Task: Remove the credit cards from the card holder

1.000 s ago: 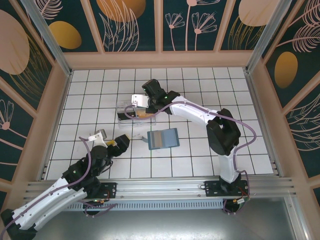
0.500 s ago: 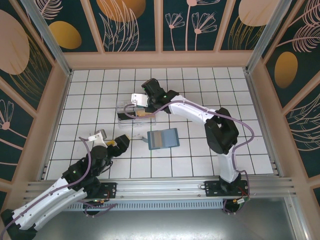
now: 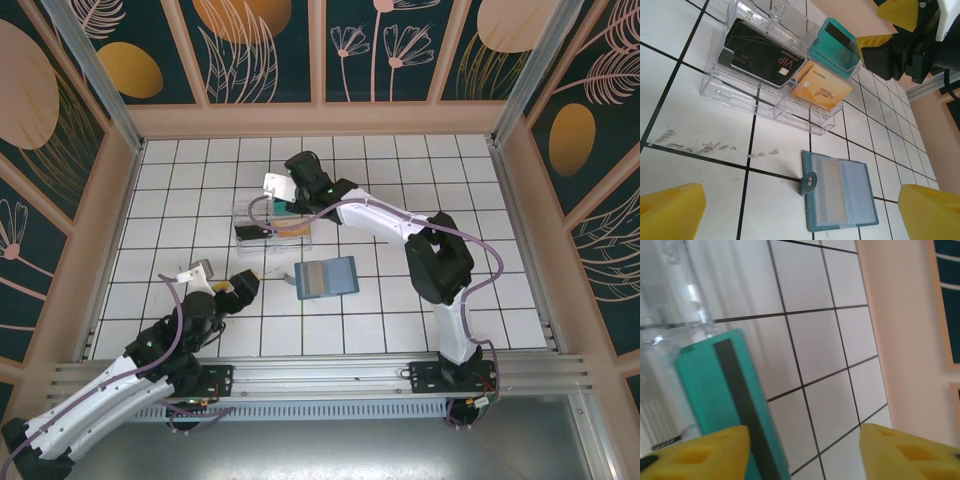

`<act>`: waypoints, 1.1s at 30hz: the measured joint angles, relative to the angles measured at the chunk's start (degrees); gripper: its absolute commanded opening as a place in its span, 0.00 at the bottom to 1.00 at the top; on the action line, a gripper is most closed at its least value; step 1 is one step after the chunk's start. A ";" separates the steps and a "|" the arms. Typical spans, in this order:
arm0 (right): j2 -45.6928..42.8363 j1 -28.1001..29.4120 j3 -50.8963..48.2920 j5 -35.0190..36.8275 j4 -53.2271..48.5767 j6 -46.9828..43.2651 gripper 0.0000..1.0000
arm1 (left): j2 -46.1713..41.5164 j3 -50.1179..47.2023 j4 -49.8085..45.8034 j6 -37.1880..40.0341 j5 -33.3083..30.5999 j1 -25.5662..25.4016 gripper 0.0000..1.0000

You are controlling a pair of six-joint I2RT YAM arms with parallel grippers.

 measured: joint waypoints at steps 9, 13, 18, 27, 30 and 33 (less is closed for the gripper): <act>-2.25 -0.83 -2.71 -1.51 3.41 8.04 0.67 | 1.68 -0.37 0.85 0.02 0.15 0.00 0.99; -10.69 -2.25 -11.21 -6.51 7.04 18.18 0.65 | 5.09 -0.37 2.25 0.07 0.22 0.00 0.99; -23.93 -5.22 -22.58 -10.45 12.96 34.75 0.61 | 10.23 -0.37 6.21 0.33 1.31 0.00 0.95; -32.15 -6.32 -38.01 -13.44 12.70 59.95 0.52 | 24.90 0.83 15.93 0.35 6.80 0.00 0.76; -33.97 -6.38 -44.74 -13.88 11.78 65.35 0.51 | 31.54 2.64 19.52 0.42 9.55 0.02 0.67; -36.98 -6.62 -52.00 -14.32 11.56 70.66 0.48 | 38.25 4.76 23.56 0.31 12.46 0.00 0.58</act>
